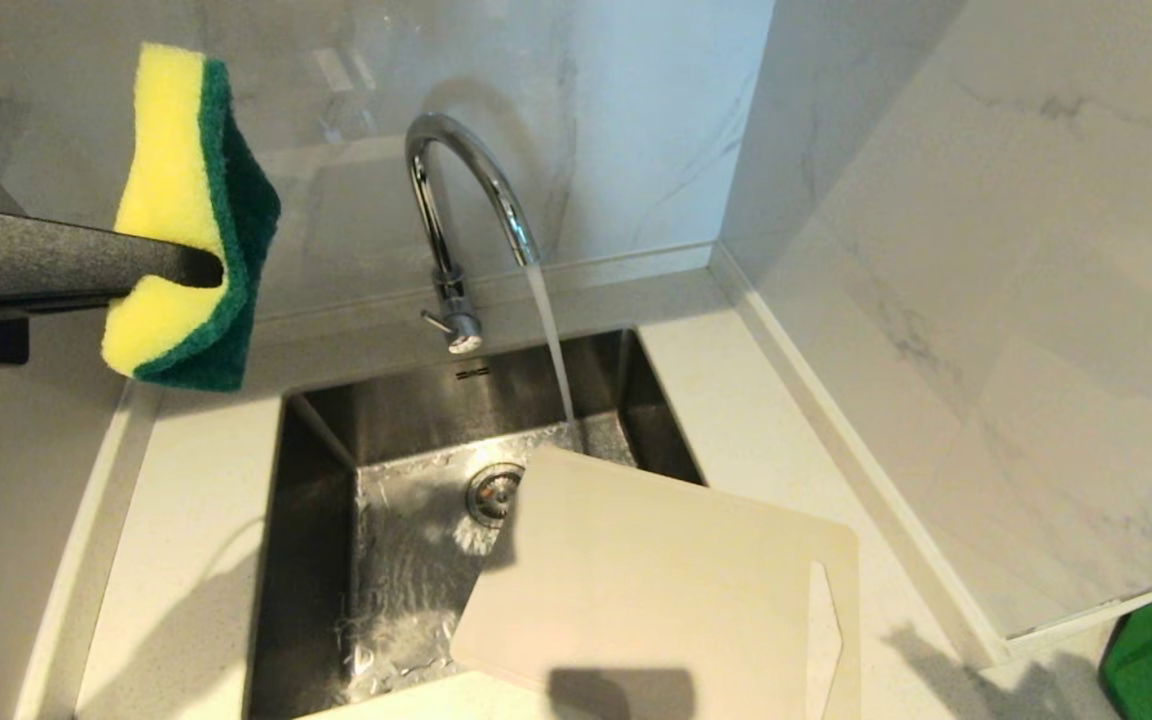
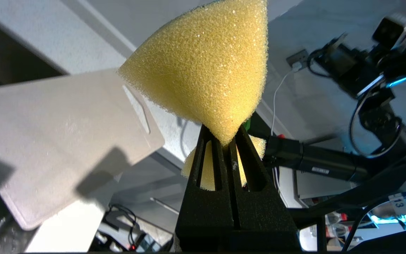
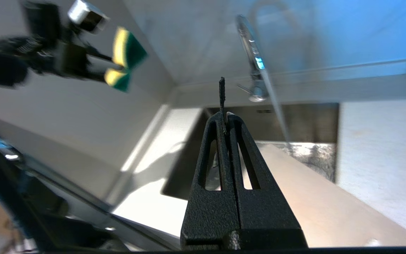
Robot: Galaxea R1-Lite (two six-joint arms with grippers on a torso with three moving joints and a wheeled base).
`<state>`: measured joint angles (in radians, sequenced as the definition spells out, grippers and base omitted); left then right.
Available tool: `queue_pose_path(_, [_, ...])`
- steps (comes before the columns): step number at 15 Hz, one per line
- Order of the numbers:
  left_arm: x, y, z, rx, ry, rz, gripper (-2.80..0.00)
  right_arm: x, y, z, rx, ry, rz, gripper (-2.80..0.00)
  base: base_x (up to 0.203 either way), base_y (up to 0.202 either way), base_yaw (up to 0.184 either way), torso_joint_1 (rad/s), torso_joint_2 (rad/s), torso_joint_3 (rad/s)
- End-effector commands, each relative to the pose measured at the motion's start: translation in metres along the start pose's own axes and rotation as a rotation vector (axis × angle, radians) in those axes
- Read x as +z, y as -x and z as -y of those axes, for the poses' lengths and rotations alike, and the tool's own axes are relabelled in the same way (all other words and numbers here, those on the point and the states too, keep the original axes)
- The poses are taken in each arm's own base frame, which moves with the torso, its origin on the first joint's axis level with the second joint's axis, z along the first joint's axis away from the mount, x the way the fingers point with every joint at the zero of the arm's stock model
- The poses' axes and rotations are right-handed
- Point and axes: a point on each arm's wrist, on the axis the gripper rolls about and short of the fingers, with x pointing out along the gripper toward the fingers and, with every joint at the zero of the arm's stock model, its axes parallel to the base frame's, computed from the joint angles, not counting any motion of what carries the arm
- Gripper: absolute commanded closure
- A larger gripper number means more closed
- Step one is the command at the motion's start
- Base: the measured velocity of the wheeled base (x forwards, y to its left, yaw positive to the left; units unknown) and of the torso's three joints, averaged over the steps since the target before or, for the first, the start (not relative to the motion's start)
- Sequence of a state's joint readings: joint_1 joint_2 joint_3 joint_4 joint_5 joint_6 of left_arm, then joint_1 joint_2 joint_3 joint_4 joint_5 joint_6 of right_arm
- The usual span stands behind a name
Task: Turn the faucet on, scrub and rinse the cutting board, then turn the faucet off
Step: Put down the cleaning cloth
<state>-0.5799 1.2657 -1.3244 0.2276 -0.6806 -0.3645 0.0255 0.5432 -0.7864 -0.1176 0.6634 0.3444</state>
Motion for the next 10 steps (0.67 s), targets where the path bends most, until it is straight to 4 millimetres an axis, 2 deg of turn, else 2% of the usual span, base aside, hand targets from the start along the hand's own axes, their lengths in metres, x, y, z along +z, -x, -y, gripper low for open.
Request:
queue_pose_path(1, [0.002, -0.003, 0.000, -0.015, -0.009, 0.008, 0.00, -0.014, 0.021, -0.014, -0.059, 0.057, 0.030, 0.00, 0.000, 0.000, 0.000, 0.000, 0.00, 0.000])
queue_pose_path(4, [0.001, -0.003, -0.001, -0.016, -0.011, 0.011, 0.00, -0.055, 0.043, -0.020, -0.257, 0.083, -0.076, 0.00, 0.000, 0.000, 0.000, 0.000, 0.00, 0.000])
queue_pose_path(6, [0.001, -0.005, -0.002, -0.014, -0.007, 0.007, 0.00, -0.074, 0.045, -0.011, -0.404, 0.113, -0.127, 0.00, 0.000, 0.000, 0.000, 0.000, 0.00, 0.000])
queue_pose_path(7, [0.001, -0.007, -0.004, -0.013, -0.004, 0.003, 0.00, -0.079, 0.045, -0.007, -0.479, 0.134, -0.140, 0.00, 0.000, 0.000, 0.000, 0.000, 0.00, 0.000])
queue_pose_path(10, [0.005, -0.012, -0.007, -0.017, -0.011, 0.014, 0.00, -0.077, 0.039, -0.001, -0.497, 0.119, -0.167, 0.00, 0.000, 0.000, 0.000, 0.000, 0.00, 0.000])
